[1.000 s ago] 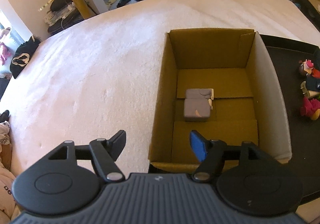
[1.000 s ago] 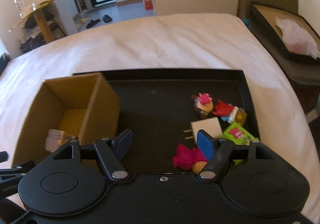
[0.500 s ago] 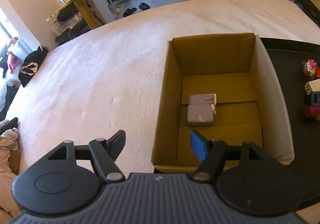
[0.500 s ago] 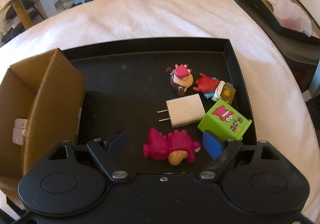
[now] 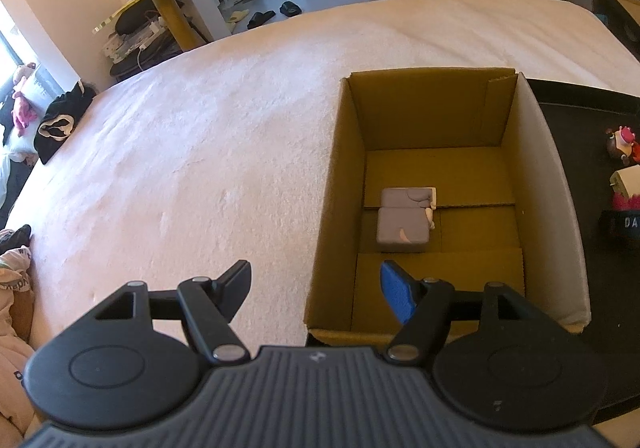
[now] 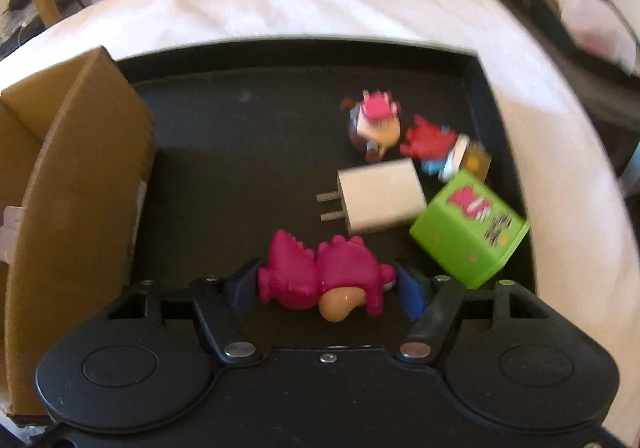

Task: Organize rigid objects
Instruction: 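Move the right gripper back to the pink plush dinosaur and grasp it, then carry the pink dinosaur into the box and release it beside the block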

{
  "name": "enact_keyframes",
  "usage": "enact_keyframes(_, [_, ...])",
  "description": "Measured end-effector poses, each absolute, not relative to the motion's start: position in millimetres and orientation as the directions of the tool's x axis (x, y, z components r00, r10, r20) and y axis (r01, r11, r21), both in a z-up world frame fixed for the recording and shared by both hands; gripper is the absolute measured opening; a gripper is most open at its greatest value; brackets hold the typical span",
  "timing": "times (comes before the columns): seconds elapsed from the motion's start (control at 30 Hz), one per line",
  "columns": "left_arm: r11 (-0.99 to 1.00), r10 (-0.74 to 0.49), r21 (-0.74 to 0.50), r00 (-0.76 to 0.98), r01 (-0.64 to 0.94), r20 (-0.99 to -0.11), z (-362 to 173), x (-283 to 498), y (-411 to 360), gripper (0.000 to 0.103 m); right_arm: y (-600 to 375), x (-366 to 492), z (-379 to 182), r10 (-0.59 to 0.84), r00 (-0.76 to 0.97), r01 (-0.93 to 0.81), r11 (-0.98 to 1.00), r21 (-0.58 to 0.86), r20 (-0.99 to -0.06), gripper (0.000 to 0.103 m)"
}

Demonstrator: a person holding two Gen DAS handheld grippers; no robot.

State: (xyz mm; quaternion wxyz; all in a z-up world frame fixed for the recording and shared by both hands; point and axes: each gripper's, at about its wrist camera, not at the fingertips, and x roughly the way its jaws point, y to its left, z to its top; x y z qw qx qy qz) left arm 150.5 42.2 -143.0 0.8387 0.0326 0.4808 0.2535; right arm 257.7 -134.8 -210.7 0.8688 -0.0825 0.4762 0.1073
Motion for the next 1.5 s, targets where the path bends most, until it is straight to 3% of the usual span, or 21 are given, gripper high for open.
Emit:
enact_keyframes(0.93, [0.862,0.451,0.271,0.407,-0.427,-0.794,-144,147,50,0.07,-115,238,-153,0.256,0.593,-0.379,0.925,0.015,-0.763,0.068])
enact_keyframes(1.5, [0.877,0.405,0.196,0.457,-0.438,-0.792,-142,140,60,0.066,-94,220,-125,0.408,0.668,-0.47,0.88,0.072,-0.622,0.068])
